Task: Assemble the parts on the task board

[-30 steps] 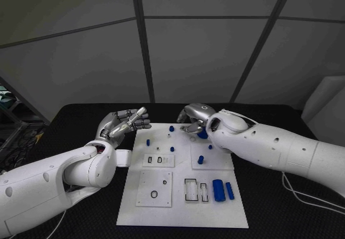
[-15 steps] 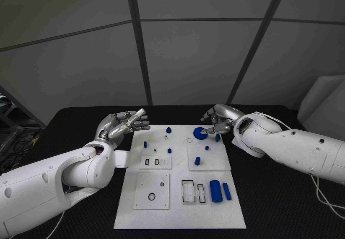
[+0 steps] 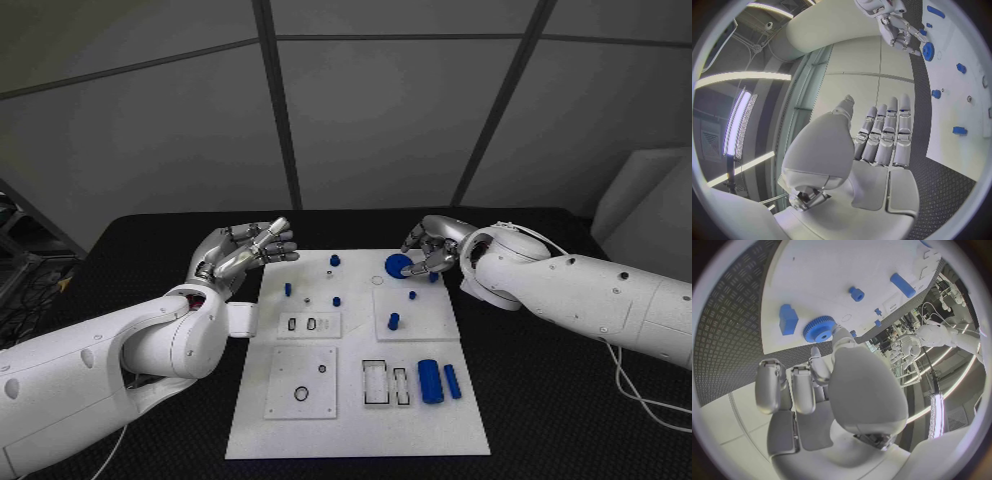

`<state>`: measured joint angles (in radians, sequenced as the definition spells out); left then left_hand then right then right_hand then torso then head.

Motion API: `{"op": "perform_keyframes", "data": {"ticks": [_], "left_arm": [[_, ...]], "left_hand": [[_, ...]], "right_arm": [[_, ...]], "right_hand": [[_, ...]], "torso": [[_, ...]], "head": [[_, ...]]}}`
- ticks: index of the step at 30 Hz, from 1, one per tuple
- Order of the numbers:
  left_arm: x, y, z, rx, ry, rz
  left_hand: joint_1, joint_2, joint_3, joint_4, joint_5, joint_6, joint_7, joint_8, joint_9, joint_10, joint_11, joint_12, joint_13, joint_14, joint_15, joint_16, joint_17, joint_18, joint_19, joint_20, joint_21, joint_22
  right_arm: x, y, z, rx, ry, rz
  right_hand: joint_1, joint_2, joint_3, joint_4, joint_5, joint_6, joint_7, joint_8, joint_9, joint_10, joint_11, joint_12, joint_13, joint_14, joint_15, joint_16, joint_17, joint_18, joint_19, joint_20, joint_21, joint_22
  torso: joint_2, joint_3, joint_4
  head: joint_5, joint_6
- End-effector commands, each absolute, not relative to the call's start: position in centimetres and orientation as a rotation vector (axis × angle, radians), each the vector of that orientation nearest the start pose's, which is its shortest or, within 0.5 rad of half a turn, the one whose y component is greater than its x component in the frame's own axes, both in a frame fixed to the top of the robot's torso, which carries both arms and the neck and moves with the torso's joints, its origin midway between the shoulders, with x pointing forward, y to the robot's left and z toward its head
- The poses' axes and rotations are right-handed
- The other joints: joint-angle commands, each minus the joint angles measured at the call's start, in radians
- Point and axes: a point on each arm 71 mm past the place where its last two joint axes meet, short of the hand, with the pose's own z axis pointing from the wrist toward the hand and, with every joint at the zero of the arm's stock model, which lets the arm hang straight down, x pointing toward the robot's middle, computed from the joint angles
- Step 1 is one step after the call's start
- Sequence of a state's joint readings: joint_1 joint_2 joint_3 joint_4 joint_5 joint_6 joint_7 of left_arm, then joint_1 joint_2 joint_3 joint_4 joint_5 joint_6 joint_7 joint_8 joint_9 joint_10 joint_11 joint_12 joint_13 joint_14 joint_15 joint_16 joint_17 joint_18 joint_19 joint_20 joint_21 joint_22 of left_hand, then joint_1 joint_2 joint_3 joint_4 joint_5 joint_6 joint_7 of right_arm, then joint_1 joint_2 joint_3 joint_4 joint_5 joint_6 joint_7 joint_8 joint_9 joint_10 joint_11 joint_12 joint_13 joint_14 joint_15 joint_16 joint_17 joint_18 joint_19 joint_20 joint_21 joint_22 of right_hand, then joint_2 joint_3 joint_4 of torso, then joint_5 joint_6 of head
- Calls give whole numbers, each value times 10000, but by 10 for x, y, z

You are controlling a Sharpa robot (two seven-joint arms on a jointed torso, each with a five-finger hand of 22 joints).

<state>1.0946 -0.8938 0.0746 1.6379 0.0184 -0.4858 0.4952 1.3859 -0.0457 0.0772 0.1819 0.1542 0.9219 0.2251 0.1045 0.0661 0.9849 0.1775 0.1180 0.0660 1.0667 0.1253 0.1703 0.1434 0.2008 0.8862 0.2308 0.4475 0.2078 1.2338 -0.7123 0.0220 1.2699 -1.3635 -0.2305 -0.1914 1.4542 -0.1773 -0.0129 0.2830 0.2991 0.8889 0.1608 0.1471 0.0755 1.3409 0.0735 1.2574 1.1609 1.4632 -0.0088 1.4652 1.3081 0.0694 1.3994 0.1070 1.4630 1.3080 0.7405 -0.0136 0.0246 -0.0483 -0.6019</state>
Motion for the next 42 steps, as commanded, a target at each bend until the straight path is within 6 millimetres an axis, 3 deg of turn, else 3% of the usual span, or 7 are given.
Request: {"op": "perform_keyframes", "data": {"ticks": [1,13,19,29,34,42], "left_arm": [[469,213,-170,-11597,12222,-15370],[469,213,-171,-11599,12220,-15367],[469,213,-171,-11601,12219,-15361],[469,212,-171,-11627,12260,-15352],[469,212,-171,-11644,12305,-15371],[469,212,-172,-11657,12343,-15391]], "left_hand": [[-15,62,14,-55,-19,45,-4,-35,1,7,-9,-57,-1,-13,20,-38,10,-195,42,-10,62,2],[-24,59,5,-60,-25,54,-4,-38,2,17,-12,-60,0,-8,17,-45,15,-194,41,-11,64,2],[-24,59,5,-60,-25,54,-4,-38,2,17,-12,-60,0,-8,17,-45,15,-194,41,-11,64,2],[-27,58,2,-63,-26,55,-2,-42,2,18,-12,-63,0,-8,17,-50,17,-194,41,-11,65,1],[-28,60,1,-65,-26,53,0,-46,2,16,-11,-67,0,-8,17,-54,18,-194,40,-11,66,1],[-27,63,2,-69,-30,50,1,-50,1,12,-9,-72,-1,-10,18,-59,19,-194,39,-10,66,1]], "right_arm": [[548,-213,-173,296,17722,4871],[553,-209,-177,246,18011,4786],[554,-207,-177,243,18048,4772],[554,-205,-175,-68,17646,4498],[553,-200,-169,-709,16877,4219],[546,-185,-161,-1502,15999,4323]], "right_hand": [[66,55,0,48,63,-41,-2,74,1,108,-6,174,211,679,75,66,600,-175,78,26,41,355],[71,237,52,30,58,41,-14,195,12,220,-11,448,550,695,78,134,720,-187,110,35,72,418],[87,454,128,-10,53,258,-59,353,41,316,-45,638,798,708,56,186,812,-204,167,23,118,510],[154,954,309,-195,79,1480,-422,855,257,784,-356,1181,1538,718,-191,225,890,-298,481,-172,322,946],[552,1114,647,-477,-575,1672,-516,818,302,903,-457,1295,1731,737,-294,269,983,-343,617,-293,408,1137],[663,1033,936,-622,-382,1676,-491,656,293,927,-448,1297,1793,754,-296,304,1059,-378,720,-318,474,1284]], "torso": [[0,1,-1],[-2,-3,1],[-4,1,-1],[-8,4,-2],[-3,2,-6],[-2,8,1]], "head": [[33,-20],[69,-92],[70,-108],[74,-98],[74,-89],[70,-74]]}}
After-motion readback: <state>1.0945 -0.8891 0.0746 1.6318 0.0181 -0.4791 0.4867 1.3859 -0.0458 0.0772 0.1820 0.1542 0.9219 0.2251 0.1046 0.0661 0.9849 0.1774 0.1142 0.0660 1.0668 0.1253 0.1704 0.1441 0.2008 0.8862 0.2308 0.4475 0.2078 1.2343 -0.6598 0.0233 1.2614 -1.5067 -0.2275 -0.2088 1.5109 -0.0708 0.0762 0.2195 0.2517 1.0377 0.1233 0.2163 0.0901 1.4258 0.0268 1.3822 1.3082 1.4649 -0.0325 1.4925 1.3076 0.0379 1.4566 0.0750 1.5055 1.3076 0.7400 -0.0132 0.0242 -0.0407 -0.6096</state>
